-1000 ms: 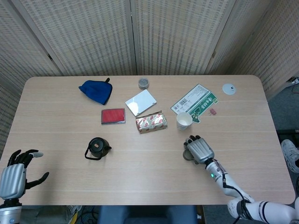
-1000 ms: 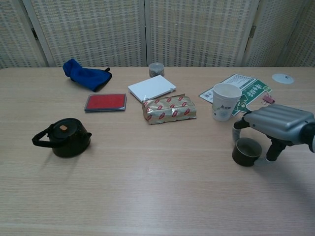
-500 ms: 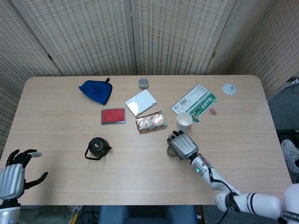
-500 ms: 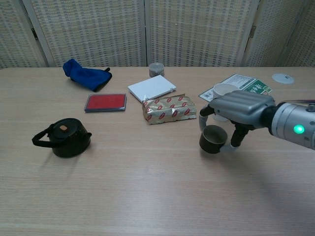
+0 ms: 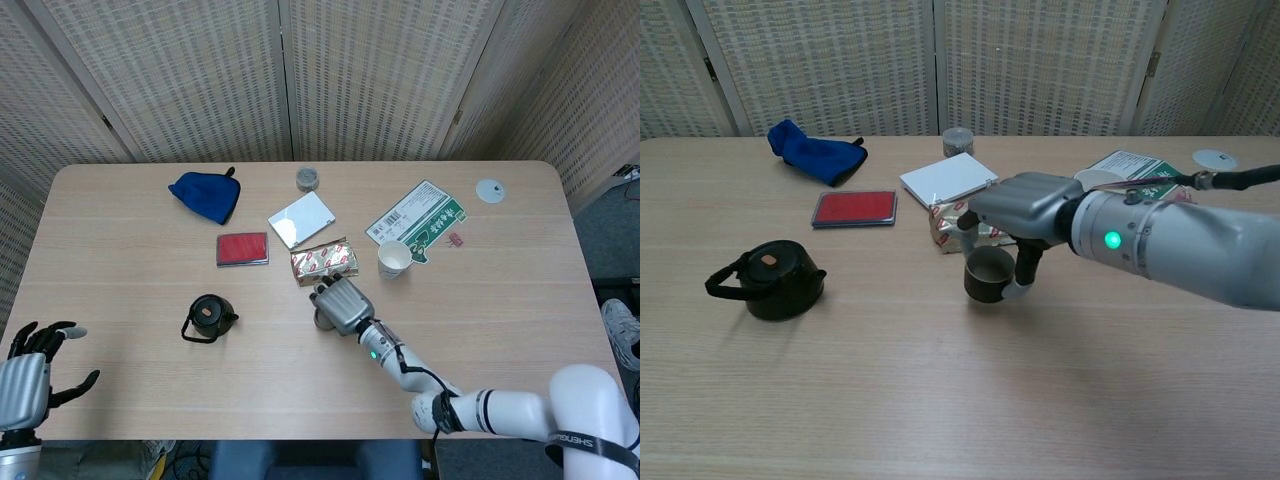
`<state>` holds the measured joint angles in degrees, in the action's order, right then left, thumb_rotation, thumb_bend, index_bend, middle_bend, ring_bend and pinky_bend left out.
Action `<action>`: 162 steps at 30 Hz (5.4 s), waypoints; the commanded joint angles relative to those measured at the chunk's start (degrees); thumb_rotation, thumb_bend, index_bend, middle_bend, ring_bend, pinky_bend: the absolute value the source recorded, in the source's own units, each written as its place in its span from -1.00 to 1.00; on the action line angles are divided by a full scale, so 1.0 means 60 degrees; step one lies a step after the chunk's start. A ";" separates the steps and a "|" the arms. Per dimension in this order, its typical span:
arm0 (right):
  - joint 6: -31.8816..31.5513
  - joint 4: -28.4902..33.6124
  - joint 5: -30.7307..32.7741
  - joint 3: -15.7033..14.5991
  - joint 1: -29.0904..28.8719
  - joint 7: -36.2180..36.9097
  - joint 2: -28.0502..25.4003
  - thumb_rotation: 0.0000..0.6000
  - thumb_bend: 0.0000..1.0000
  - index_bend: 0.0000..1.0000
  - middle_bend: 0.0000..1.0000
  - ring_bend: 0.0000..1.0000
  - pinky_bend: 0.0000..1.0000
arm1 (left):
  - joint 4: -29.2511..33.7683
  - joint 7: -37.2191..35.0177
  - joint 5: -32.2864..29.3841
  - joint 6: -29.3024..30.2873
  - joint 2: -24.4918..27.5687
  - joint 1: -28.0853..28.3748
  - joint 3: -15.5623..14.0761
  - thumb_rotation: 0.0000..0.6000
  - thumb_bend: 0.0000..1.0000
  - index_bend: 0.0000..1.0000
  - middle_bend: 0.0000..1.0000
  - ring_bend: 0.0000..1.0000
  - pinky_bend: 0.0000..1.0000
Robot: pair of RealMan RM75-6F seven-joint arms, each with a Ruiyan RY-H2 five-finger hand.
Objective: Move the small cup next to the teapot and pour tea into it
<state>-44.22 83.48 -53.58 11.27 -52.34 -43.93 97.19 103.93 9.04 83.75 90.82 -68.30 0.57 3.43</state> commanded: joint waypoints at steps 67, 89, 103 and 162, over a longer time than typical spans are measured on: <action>-0.6843 0.3700 -0.3232 -0.3048 0.3538 0.2963 -0.5048 1.00 -0.60 -0.60 -0.57 -0.70 -0.47 | -0.0414 -0.0110 -0.0063 -0.0576 -0.0050 0.0545 0.0406 1.00 -0.65 -0.29 -0.47 -0.49 -0.84; -0.8788 0.2813 -0.3550 -0.2596 0.6759 0.5010 -0.6235 1.00 -0.60 -0.60 -0.56 -0.70 -0.47 | -0.1416 -0.0442 0.0999 -0.2543 -0.0521 0.2218 0.0186 1.00 -0.65 -0.41 -0.47 -0.49 -0.84; -0.8493 0.2833 -0.3706 -0.1988 0.7259 0.5056 -0.6382 1.00 -0.60 -0.60 -0.56 -0.70 -0.47 | -0.2366 -0.0029 0.0644 -0.4358 -0.2005 0.4038 0.0686 1.00 -0.65 -0.58 -0.63 -0.54 -0.84; -0.7941 0.2594 -0.4018 -0.0850 0.8362 0.5682 -0.6618 1.00 -0.60 -0.60 -0.56 -0.70 -0.47 | -0.3187 0.0622 0.0357 -0.4554 -0.1641 0.4861 -0.0559 1.00 -0.65 -0.18 -0.35 -0.38 -0.84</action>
<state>-91.85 99.03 -77.68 6.17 -2.18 -9.84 57.49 85.17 13.01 85.58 63.35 -78.44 29.90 0.42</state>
